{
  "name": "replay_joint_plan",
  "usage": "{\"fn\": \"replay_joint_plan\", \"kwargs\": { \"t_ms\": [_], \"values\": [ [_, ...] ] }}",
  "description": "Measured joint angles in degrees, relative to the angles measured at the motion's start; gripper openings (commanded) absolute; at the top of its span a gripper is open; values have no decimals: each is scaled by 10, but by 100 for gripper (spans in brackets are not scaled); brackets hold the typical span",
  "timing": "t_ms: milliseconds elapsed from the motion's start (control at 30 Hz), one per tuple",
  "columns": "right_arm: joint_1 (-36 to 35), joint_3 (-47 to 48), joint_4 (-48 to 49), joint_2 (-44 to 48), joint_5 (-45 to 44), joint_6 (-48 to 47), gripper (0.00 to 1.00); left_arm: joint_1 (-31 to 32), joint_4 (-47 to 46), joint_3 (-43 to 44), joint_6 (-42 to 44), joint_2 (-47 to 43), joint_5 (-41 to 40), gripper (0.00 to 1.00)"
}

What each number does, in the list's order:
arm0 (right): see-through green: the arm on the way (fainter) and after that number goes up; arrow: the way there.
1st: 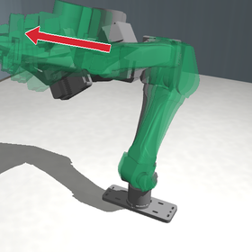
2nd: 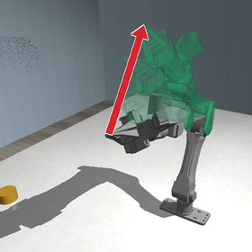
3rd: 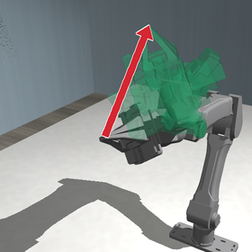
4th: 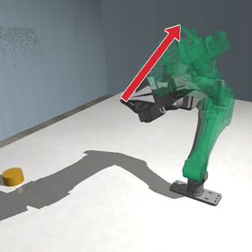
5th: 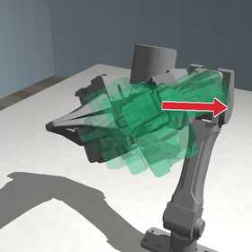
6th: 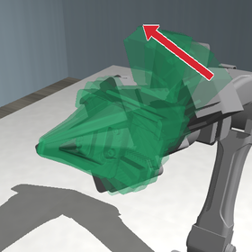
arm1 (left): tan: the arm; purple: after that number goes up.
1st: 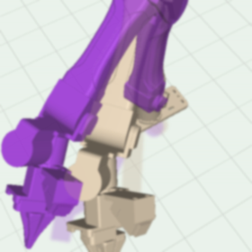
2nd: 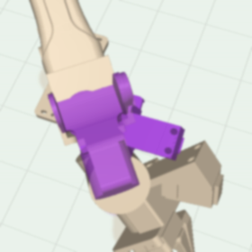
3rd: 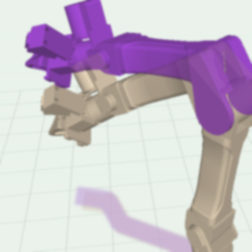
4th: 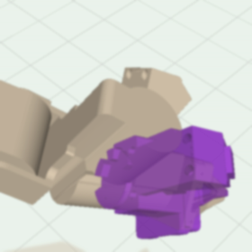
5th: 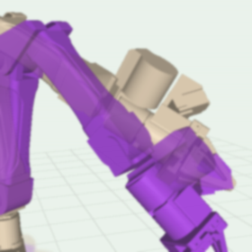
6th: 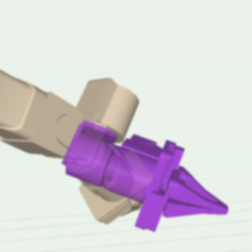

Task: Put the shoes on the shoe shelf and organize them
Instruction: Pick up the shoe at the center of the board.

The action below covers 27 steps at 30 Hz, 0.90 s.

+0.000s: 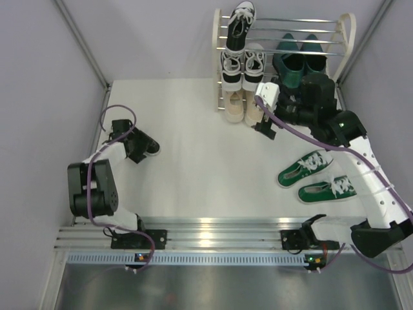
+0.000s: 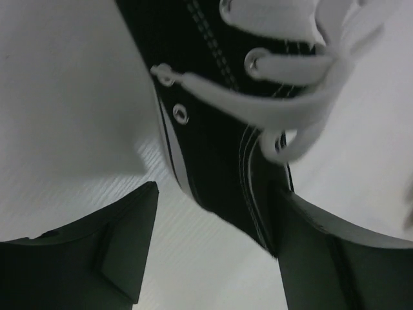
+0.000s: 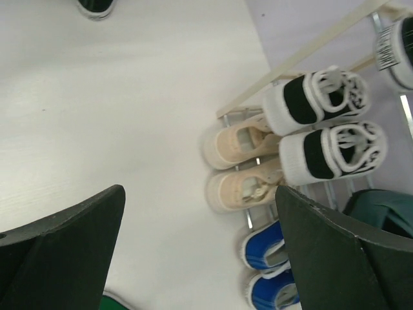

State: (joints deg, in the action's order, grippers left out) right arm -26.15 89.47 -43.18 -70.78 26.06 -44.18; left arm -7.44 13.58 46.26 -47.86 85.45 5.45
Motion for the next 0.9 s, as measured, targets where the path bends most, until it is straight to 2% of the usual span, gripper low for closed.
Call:
{"fn": "replay_joint_plan", "kwargs": {
  "t_ms": [133,167,267,433,567,667,767,900],
  "values": [
    [1,-42,-17,18,12,7,99,-3,-29,36,33,85,27,41],
    [2,-48,-20,23,14,8,99,-5,-26,39,40,89,30,26],
    [5,-62,-23,42,23,10,99,-10,-20,40,57,89,35,0],
    [14,-80,-23,61,48,27,99,-3,-25,31,108,72,57,0],
    [28,-109,-18,63,94,73,99,38,-6,3,155,-9,80,0],
    [35,-156,7,63,140,147,99,127,-3,-6,192,-97,92,0],
    [42,-217,62,63,177,260,99,254,-13,-7,217,-174,108,0],
    [51,-261,134,63,187,411,99,381,-16,-6,233,-239,129,0]
  ]
}}
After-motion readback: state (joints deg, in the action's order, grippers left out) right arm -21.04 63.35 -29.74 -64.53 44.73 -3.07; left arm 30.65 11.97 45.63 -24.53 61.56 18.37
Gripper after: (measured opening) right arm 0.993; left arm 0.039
